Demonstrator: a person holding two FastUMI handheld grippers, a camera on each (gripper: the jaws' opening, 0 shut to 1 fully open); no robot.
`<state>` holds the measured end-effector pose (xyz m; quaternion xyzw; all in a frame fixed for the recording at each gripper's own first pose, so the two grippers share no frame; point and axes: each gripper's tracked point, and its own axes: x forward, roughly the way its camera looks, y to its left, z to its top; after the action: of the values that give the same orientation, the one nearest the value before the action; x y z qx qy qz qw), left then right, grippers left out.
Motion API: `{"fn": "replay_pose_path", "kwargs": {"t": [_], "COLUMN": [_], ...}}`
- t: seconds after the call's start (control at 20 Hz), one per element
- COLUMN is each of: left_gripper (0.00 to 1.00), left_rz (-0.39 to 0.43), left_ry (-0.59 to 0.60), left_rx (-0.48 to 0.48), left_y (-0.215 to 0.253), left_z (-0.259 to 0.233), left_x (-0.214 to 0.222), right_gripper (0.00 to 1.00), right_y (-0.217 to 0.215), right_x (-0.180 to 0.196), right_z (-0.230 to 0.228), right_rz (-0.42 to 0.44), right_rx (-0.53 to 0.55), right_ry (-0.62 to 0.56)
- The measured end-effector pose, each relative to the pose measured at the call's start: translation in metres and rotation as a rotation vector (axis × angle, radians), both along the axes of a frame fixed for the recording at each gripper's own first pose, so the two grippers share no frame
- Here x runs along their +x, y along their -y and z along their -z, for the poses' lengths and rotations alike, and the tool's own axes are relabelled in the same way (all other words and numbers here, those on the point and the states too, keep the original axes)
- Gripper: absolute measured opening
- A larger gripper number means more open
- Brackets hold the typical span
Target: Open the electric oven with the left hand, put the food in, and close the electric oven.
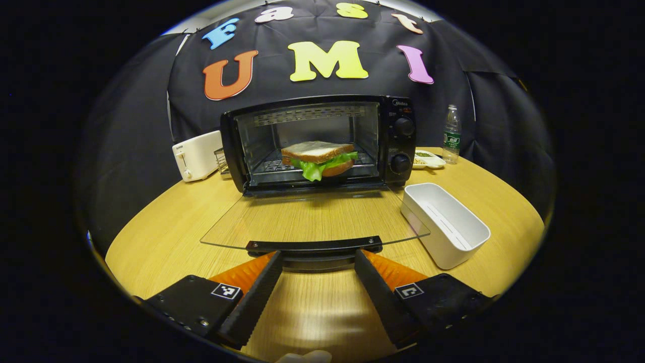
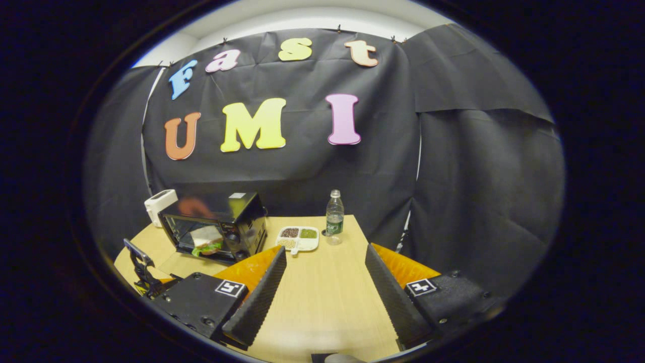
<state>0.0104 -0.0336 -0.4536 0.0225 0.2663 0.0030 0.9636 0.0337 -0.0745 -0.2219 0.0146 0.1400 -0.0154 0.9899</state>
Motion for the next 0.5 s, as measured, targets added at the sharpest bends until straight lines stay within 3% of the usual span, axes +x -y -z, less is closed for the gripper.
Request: {"fn": "replay_pose_path", "kwargs": {"t": [0.3, 0.5], "left_gripper": [0.95, 0.95], "left_rz": [0.016, 0.013], "left_ry": [-0.005, 0.002], "left_rx": [0.017, -0.021], "left_y": [0.001, 0.000], "left_z": [-0.011, -0.025], "left_x": [0.001, 0.003], "right_gripper": [0.97, 0.97], "right_y": [-0.005, -0.009], "right_x": [0.000, 0.001], "right_z": [-0.007, -0.015], "right_rz": [-0.006, -0.010], "right_rx": [-0.004, 0.019], "right_ry": [0.010, 0.020]}}
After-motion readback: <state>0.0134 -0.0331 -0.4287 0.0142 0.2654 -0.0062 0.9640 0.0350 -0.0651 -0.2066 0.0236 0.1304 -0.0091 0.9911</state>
